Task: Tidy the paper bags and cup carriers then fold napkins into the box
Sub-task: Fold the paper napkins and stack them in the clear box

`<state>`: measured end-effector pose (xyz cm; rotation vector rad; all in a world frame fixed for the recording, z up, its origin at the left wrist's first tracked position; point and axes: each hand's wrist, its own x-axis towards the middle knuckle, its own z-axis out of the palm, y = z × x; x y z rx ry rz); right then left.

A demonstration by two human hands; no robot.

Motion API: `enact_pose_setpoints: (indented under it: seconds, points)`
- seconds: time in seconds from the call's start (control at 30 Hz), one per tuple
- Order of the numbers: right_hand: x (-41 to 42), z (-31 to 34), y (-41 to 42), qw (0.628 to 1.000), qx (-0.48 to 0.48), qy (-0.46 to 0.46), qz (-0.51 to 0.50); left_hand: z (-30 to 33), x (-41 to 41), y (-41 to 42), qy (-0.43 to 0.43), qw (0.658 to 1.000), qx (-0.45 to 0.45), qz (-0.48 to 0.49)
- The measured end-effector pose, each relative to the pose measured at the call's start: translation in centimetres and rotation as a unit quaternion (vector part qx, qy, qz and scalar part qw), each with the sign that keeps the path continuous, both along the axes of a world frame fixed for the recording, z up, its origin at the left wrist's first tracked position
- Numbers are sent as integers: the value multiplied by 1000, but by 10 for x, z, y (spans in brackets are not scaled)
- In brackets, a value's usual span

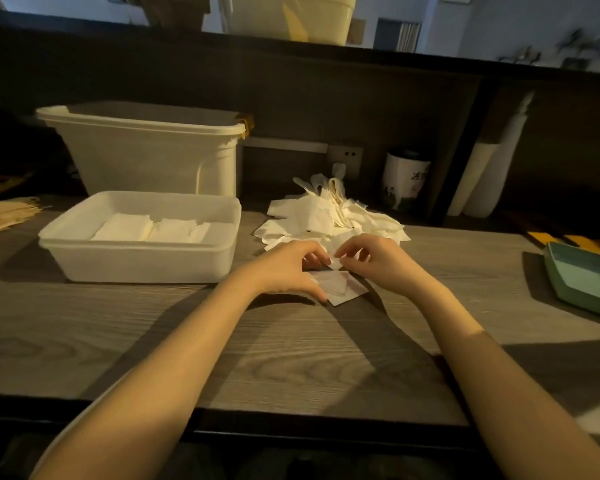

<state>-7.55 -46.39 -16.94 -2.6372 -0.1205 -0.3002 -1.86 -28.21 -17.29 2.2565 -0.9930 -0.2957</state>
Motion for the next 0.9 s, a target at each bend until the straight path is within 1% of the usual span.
enact_pose_setpoints:
  seconds: [0.07,0.3,0.4,0.43,0.53,0.57,0.63,0.7,0.73,0.83,0.9]
  points:
    - [1,0,0,1000,2,-9,-7,-1,0,1,-10,1000,11,-8]
    - [0,0,3,1000,5,1,-1,-6,7,-1,-20,999,-26,36]
    - [-3,4,6,999,33,16,0,-7,8,-4,-2,994,-82,70]
    - [-5,5,8,998,62,24,1,-7,8,-5,16,990,-111,84]
    - [-12,10,13,975,212,72,1,-6,6,-12,111,960,-221,128]
    - [-13,11,14,969,233,81,9,-6,5,-13,142,947,-250,141]
    - [-11,11,16,976,208,67,27,-6,4,-14,182,929,-282,156]
    - [-8,8,18,981,188,44,9,-6,3,-15,212,916,-301,161]
    - [-6,7,18,981,193,34,-4,-5,2,-16,228,908,-313,163]
    - [-3,4,19,964,262,20,-41,0,-4,-18,282,871,-367,163]
    - [-2,3,20,947,316,10,-57,2,-7,-18,325,845,-401,144]
